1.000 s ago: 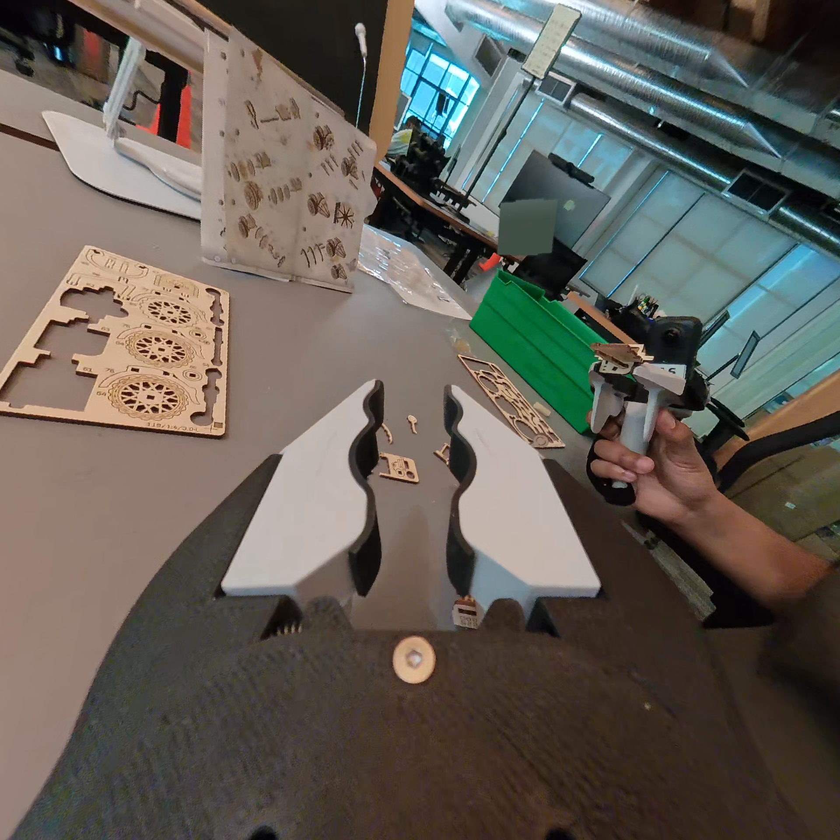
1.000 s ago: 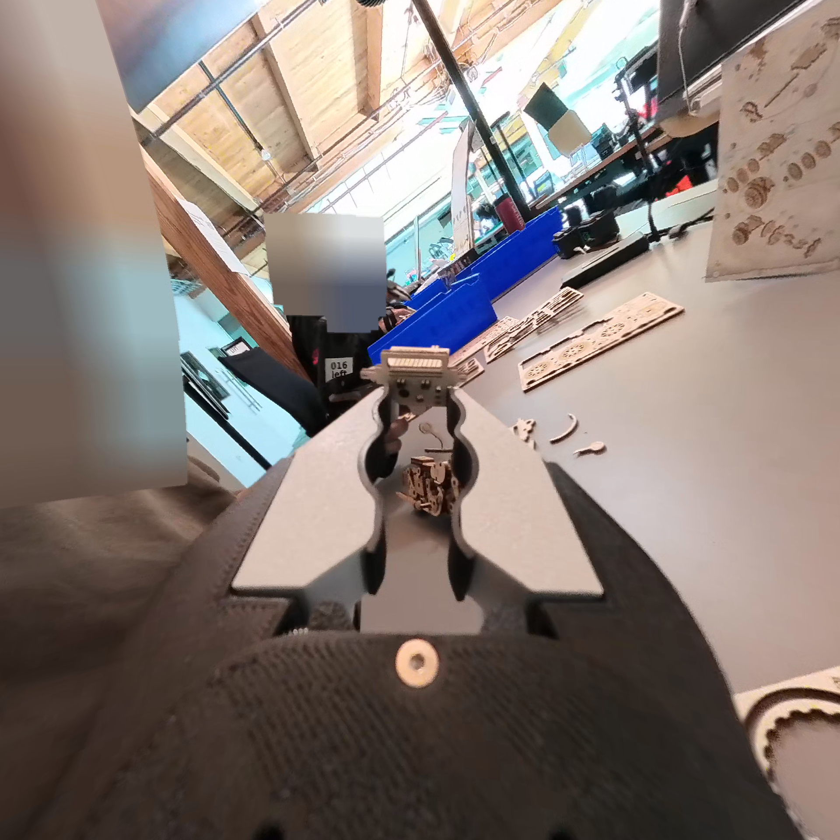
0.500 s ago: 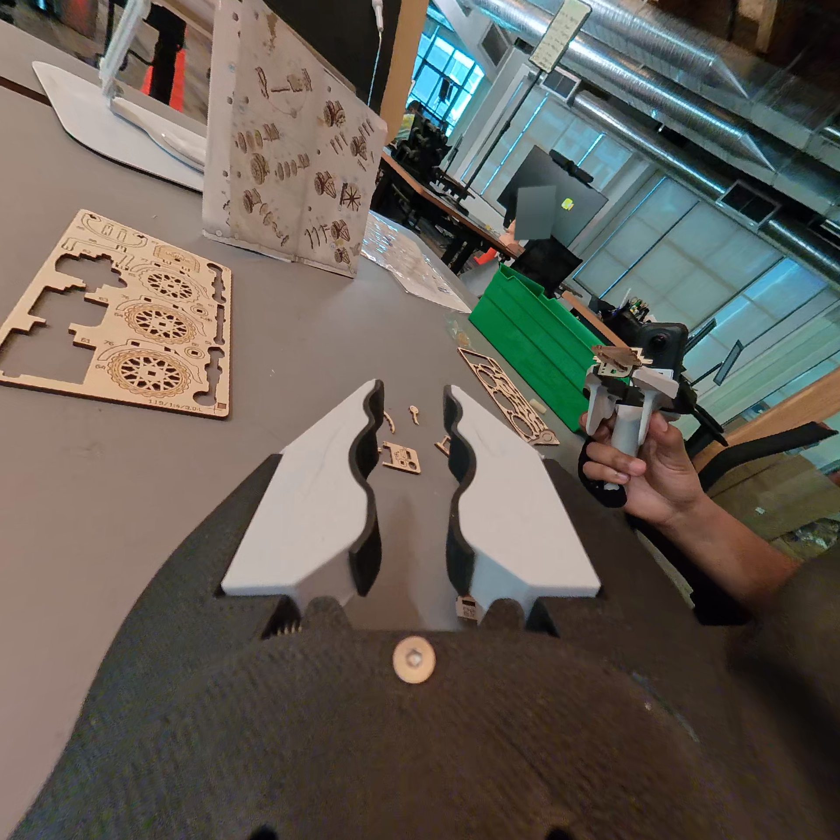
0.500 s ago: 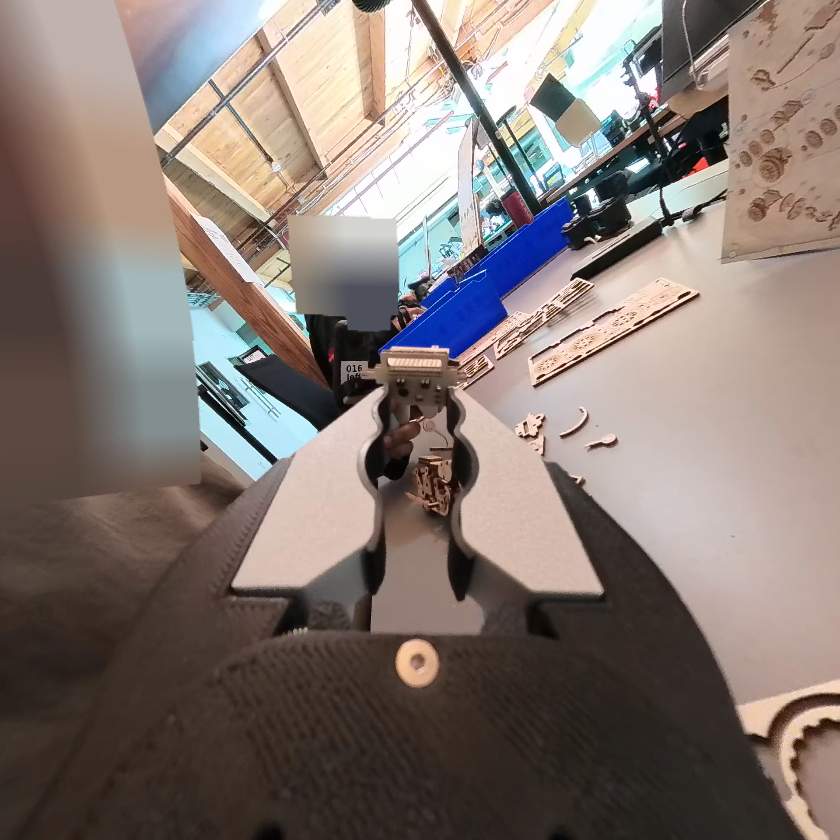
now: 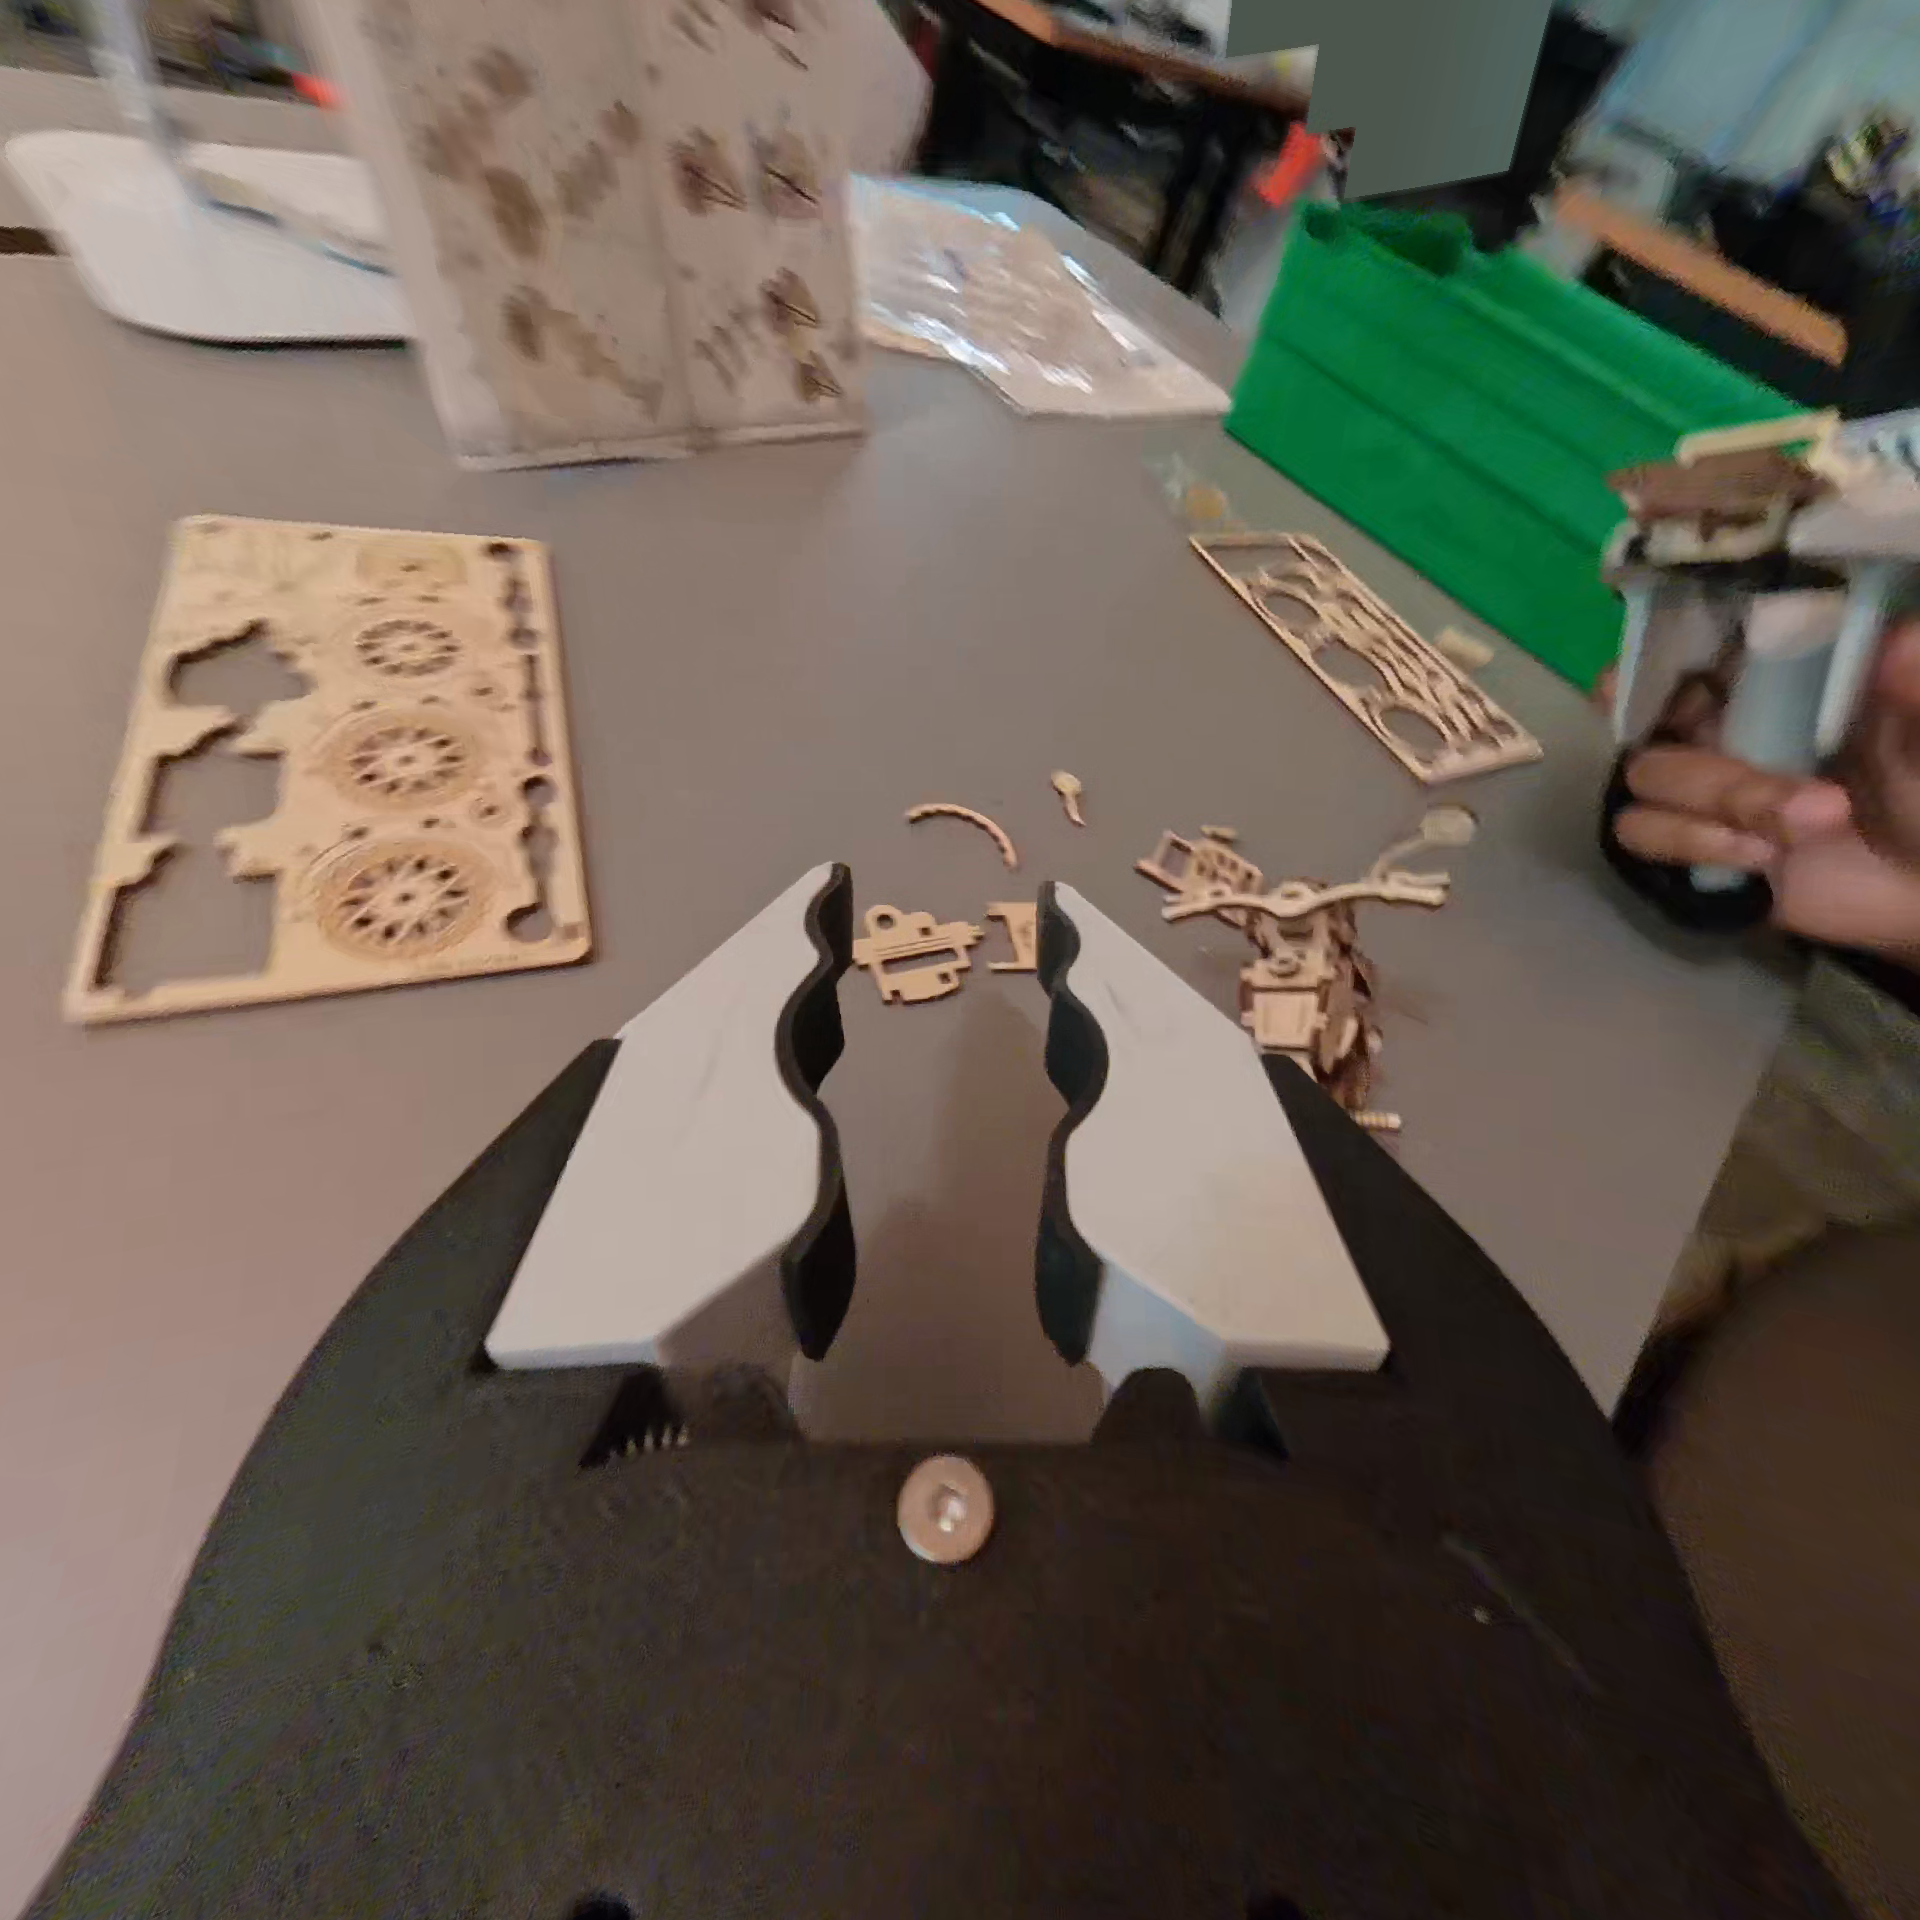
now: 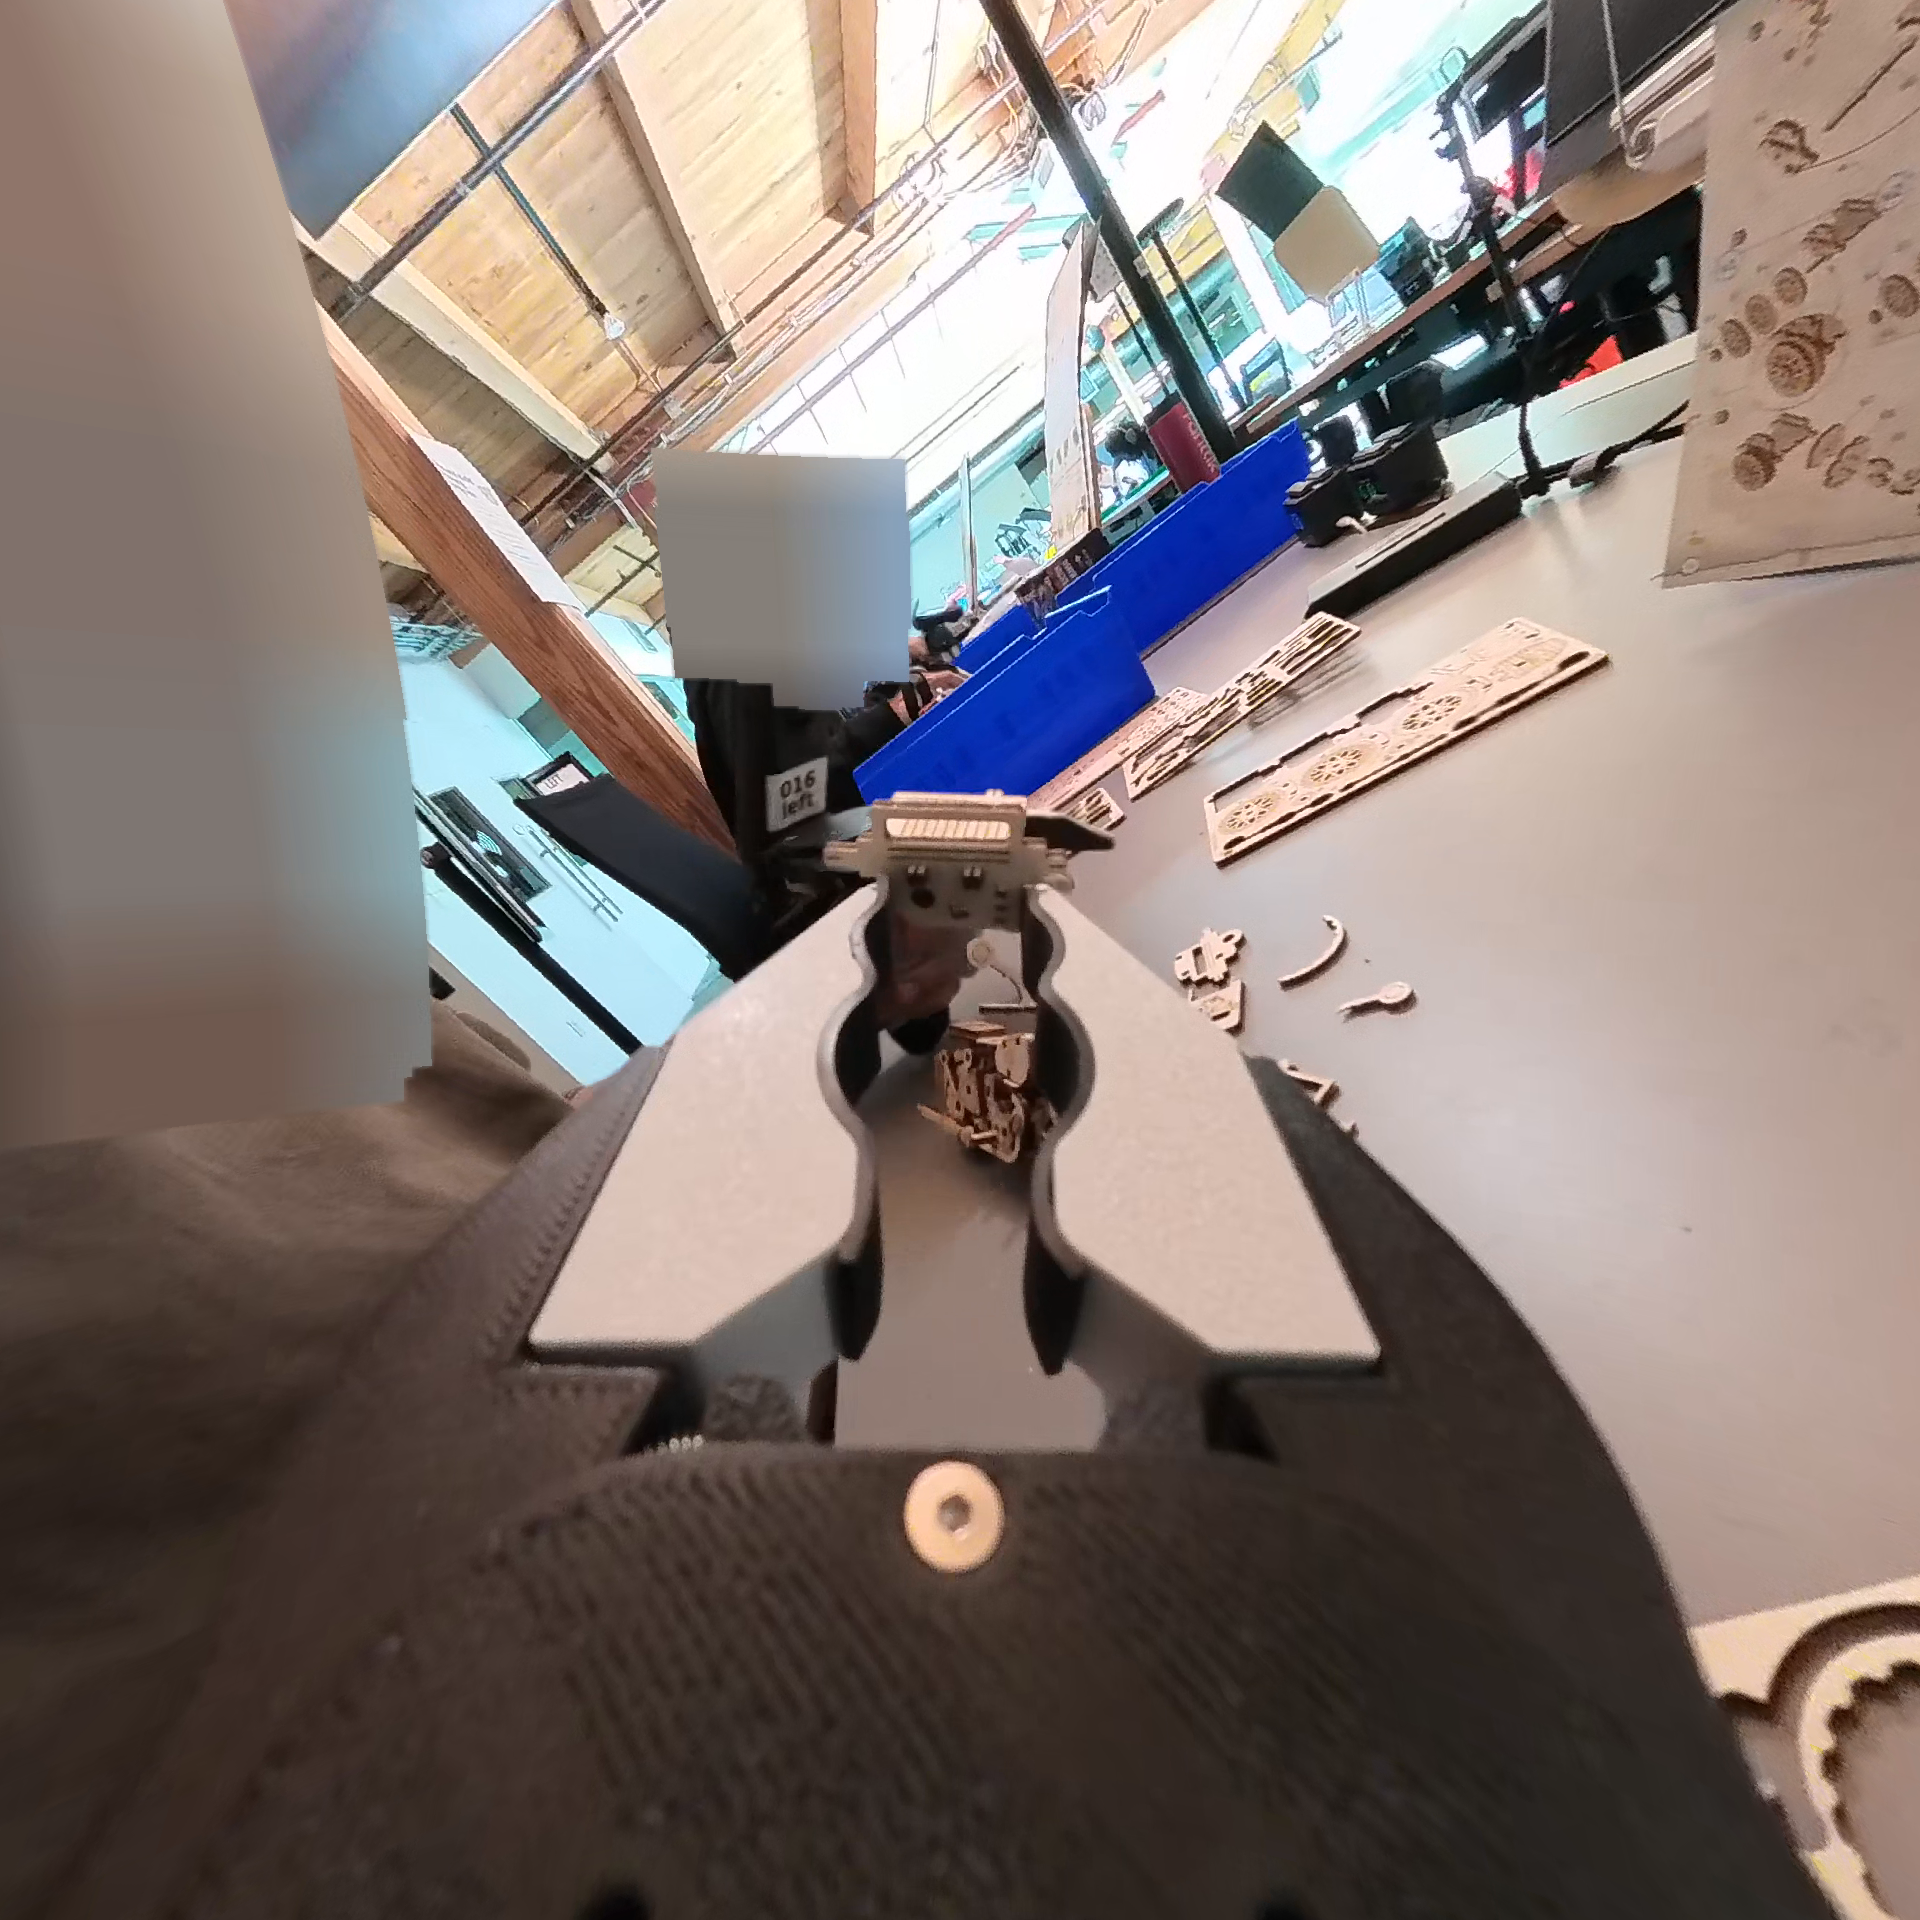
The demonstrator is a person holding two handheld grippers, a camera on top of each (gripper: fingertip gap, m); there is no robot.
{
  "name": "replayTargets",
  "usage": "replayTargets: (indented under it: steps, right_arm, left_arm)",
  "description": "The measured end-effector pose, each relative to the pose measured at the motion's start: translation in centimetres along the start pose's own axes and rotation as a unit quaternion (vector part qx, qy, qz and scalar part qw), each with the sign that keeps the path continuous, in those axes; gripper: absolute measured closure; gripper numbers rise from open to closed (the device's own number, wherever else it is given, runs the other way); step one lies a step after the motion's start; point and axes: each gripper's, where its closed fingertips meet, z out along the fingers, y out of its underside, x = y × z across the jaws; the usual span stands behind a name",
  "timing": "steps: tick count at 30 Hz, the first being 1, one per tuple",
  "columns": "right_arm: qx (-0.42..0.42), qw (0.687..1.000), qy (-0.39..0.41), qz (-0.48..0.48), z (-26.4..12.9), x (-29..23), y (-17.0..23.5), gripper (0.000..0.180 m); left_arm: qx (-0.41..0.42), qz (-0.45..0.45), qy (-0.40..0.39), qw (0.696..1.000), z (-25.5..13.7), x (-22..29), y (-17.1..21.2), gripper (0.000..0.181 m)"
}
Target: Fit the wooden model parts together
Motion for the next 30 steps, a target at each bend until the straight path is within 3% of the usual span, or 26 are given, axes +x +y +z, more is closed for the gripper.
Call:
replayTargets:
  steps: [6, 11, 22, 26, 30]
  right_arm:
    - [0.012, 1.0, -0.009, 0.012, -0.2, -0.1, -0.4, 0.157]
    - [0.017, 1.0, -0.003, 0.009, -0.4, -0.1, -0.6, 0.156]
    - [0.03, 0.999, 0.004, 0.022, -1.2, 0.4, -0.9, 0.157]
    - [0.031, 0.999, 0.004, 0.021, -1.2, 0.4, -0.9, 0.157]
    - [0.029, 0.999, 0.005, 0.019, -1.1, 0.4, -0.9, 0.156]
  left_arm:
    - [-0.15, 0.099, 0.084, 0.98, 2.6, -0.2, 1.7, 0.144]
    - [-0.258, 0.138, 0.076, 0.953, 3.7, -1.5, 4.4, 0.141]
    - [-0.272, 0.118, 0.145, 0.944, -0.1, 1.5, 5.6, 0.16]
    - [-0.222, 0.14, 0.141, 0.955, 1.2, 0.6, 3.4, 0.145]
    - [-0.256, 0.207, 0.164, 0.93, 2.5, 0.2, 3.9, 0.135]
